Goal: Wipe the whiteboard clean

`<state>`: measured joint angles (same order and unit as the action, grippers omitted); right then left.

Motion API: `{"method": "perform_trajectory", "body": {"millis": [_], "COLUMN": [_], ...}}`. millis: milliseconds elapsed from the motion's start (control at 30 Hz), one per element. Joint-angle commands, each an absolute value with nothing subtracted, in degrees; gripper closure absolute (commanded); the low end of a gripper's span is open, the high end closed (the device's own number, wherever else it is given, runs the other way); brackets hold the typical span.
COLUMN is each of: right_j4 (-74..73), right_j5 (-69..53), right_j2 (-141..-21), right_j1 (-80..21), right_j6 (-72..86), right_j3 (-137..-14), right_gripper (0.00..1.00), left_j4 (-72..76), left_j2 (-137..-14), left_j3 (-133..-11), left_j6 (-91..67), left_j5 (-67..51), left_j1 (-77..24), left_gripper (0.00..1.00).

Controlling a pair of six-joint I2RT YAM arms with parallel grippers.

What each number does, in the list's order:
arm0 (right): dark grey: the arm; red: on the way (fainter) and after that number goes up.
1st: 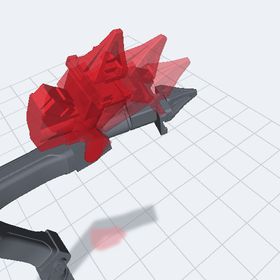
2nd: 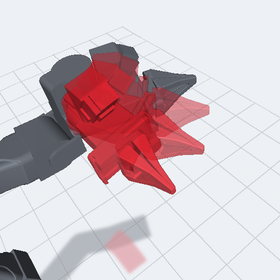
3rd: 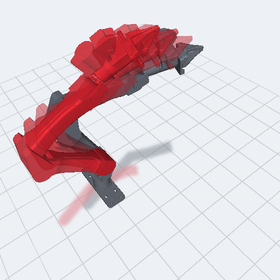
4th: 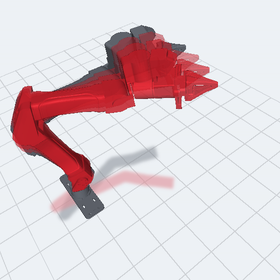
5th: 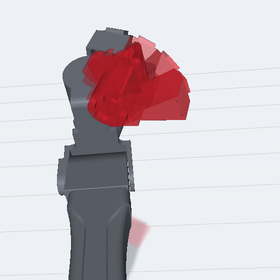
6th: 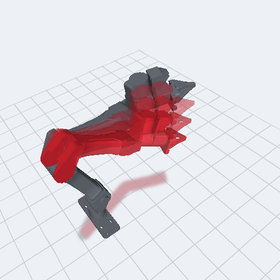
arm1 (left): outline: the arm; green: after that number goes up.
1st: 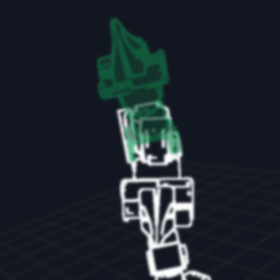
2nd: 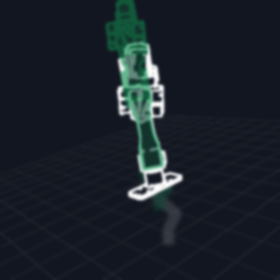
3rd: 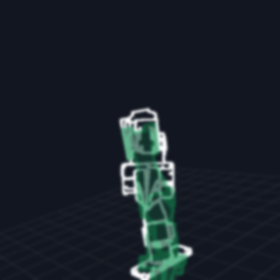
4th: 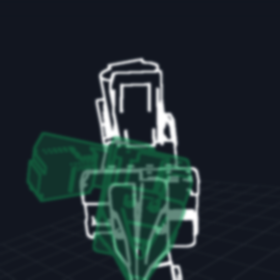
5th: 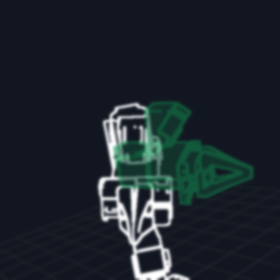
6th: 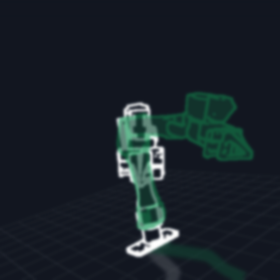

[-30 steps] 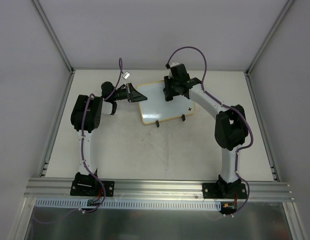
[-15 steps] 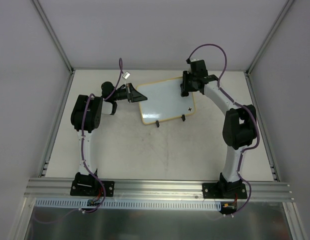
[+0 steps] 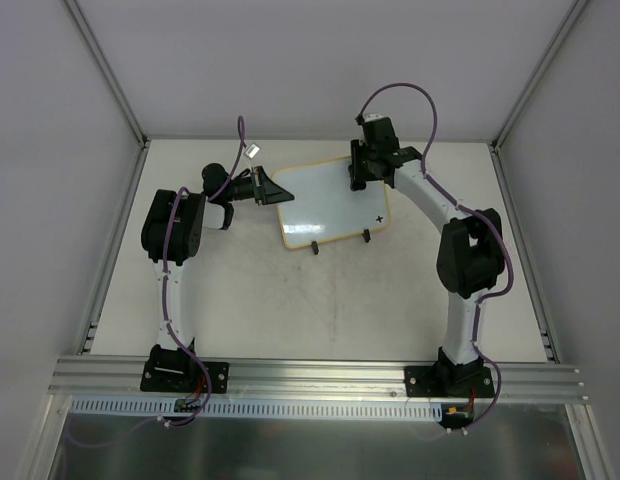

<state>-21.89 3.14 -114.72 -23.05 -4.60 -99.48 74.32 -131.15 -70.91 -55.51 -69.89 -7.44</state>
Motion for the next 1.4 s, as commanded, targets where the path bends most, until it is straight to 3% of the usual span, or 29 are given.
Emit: {"method": "perform_trajectory", "body": {"millis": [0, 500, 1367], "right_j4": [-22.6, -23.4, -23.7], "right_j5": [5.0, 5.7, 7.7], "right_j2": [-117.0, -122.2, -112.9], "right_j1": [-27.8, -36.7, -20.7], "right_j6": [-5.4, -5.6, -7.4], "right_j3": [-103.4, -105.6, -99.2], "right_gripper": [1.00, 1.00, 1.00], "left_j4": [94.7, 94.9, 94.9], "left_j2": [-131.9, -131.9, -131.9], "left_j3": [-71.5, -71.2, -71.4], "left_j6": [-52.9, -52.8, -53.1], "left_j5": [-73.3, -73.1, -73.1], "left_j1": [-7.3, -7.3, -7.3], "left_gripper": [1.00, 1.00, 1.00]}}
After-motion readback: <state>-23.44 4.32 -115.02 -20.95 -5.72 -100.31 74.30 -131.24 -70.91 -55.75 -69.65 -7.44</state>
